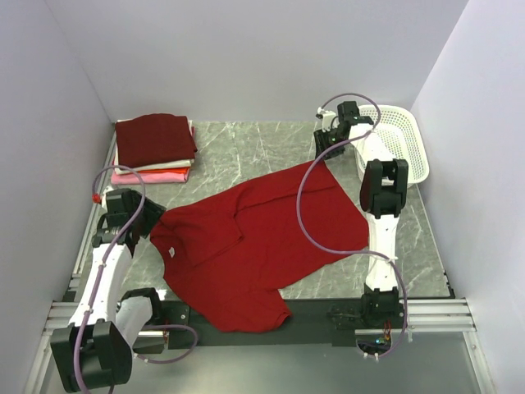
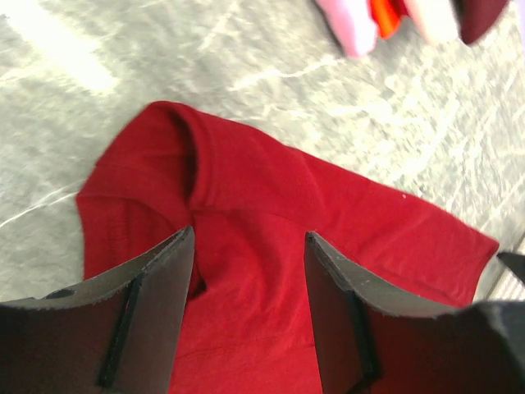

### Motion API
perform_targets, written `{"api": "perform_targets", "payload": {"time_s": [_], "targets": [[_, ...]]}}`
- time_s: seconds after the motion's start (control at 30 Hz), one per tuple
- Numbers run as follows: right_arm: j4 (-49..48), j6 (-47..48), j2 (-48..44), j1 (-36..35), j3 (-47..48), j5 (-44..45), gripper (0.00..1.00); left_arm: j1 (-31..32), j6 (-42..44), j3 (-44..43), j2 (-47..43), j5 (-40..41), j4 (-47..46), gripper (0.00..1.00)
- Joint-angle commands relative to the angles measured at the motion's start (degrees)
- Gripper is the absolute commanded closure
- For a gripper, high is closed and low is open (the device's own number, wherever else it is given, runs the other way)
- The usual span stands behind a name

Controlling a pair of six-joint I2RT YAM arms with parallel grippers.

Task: Fold and stack the t-shirts

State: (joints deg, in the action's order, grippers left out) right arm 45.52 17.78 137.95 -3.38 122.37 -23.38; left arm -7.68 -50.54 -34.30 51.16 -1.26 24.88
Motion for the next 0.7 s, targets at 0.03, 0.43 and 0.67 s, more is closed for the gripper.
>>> {"api": "perform_targets", "payload": {"time_s": [0.03,0.43,0.67], "targets": [[1.2,-1.4,0.4,0.3,1.1,2.3,0.52,-2.0,-2.9,1.2,-1.1,1.1,-0.4,0.39],[2.7,-1.9,3.5,-0.5,3.7,3.0,0.54,-4.2,-3.4,2.8,-0.5,0.2,-1.7,0.39],[1.8,-1.9,2.7,-0.7,2.4,2.9,0.68,-6.4,-4.3,3.3,0.5,-1.6,-3.6,0.39]]}}
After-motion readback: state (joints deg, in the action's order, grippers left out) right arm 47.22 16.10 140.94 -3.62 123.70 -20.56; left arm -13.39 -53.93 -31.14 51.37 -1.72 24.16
